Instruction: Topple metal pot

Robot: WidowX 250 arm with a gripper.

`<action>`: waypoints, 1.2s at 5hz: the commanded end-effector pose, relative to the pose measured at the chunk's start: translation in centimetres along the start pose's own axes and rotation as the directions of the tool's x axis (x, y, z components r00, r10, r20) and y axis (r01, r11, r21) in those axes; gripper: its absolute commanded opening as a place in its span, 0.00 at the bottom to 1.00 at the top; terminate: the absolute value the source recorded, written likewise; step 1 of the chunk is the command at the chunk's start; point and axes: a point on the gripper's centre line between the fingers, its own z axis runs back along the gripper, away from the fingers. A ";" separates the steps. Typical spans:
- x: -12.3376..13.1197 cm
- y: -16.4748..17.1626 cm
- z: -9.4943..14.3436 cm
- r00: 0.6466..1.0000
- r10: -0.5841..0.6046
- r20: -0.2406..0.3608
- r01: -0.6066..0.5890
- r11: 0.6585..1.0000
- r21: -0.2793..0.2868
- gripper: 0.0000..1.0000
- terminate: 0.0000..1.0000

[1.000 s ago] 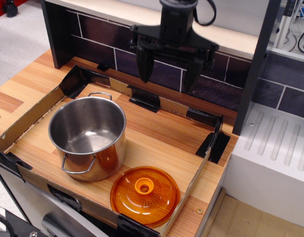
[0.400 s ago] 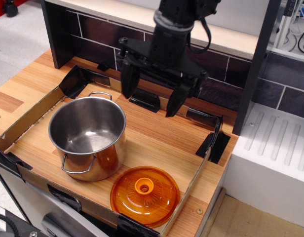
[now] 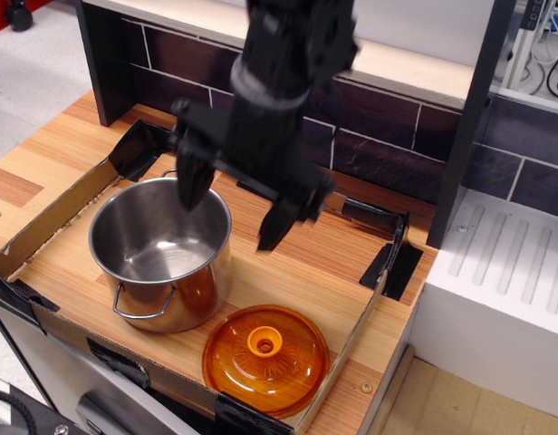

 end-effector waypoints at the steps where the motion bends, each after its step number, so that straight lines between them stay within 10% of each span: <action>1: 0.3 -0.2 -1.4 1.000 0.017 0.014 -0.017 1.000 0.024 1.00 0.00; 2: 0.6 -0.2 -1.6 1.000 0.022 0.019 -0.022 0.999 0.023 1.00 0.00; 3: 0.7 0.1 -1.7 1.000 0.023 0.017 -0.024 1.000 0.013 0.00 0.00; 6: 0.3 1.7 -2.3 0.999 0.026 0.034 -0.026 1.000 0.001 0.00 0.00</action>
